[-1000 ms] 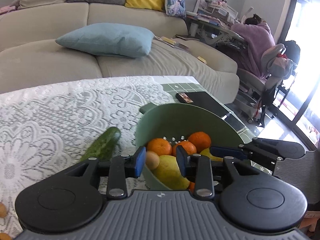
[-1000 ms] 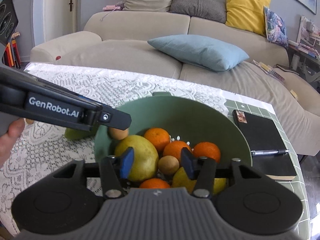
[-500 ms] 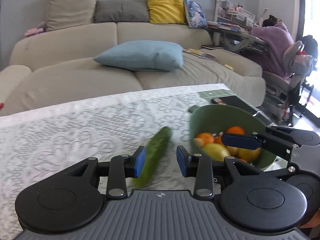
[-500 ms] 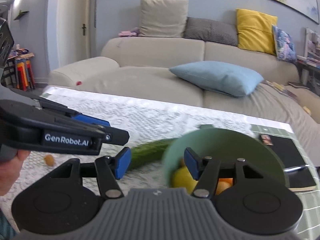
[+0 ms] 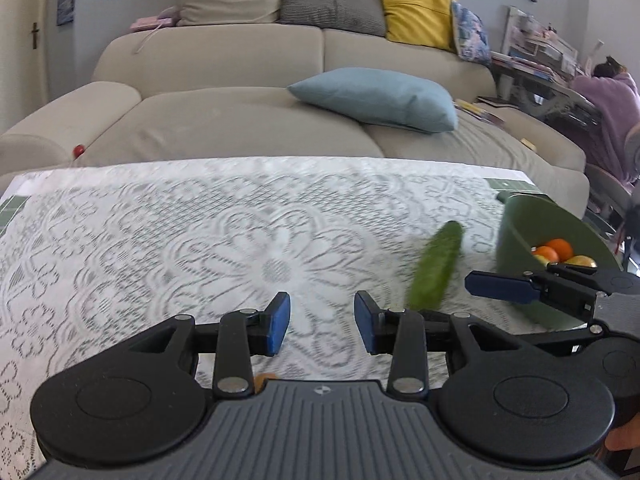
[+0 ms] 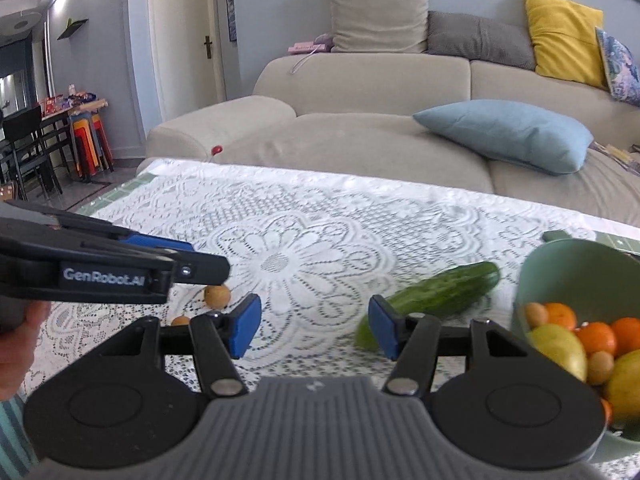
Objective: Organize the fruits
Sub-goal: 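Withdraw both tools from the colander toward the remaining kiwis, then close the left tool on a brown kiwi while the right tool approaches another kiwi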
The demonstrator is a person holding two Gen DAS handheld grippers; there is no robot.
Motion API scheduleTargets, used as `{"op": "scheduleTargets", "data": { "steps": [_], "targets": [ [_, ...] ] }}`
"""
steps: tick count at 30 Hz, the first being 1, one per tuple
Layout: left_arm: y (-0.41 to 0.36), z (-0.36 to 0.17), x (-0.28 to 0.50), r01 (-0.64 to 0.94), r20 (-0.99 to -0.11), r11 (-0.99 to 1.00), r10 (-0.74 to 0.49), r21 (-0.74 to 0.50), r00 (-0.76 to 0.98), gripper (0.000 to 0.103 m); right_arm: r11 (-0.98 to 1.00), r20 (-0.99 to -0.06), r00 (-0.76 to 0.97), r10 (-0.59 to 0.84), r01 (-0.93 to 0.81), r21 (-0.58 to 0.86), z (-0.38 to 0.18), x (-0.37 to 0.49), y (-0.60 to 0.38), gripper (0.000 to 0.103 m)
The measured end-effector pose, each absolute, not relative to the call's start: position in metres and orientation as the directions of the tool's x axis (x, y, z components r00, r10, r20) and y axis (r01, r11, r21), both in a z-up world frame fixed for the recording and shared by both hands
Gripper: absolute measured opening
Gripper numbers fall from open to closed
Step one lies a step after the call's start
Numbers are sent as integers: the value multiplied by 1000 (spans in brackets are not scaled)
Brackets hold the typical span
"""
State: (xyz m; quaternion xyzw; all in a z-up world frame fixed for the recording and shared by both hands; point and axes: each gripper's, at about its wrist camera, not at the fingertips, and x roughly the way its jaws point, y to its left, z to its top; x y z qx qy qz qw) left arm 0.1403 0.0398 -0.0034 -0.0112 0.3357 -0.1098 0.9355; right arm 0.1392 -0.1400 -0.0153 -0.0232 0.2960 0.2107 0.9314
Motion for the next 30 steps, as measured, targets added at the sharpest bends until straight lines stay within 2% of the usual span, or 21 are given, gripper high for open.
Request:
{"op": "scheduleTargets", "data": {
  "steps": [11, 21, 30],
  "targets": [
    [82, -41, 128, 165, -628, 981, -193, -103, 754, 44, 915, -569, 745, 347, -403, 30, -40, 148, -100, 57],
    [85, -54, 119, 201, -611, 975, -218, -97, 761, 46, 925, -565, 749, 346, -374, 71, -54, 149, -113, 57],
    [74, -62, 123, 226, -631, 969, -237, -100, 738, 45, 928, -567, 752, 335, -367, 61, -58, 149, -113, 58]
  ]
}}
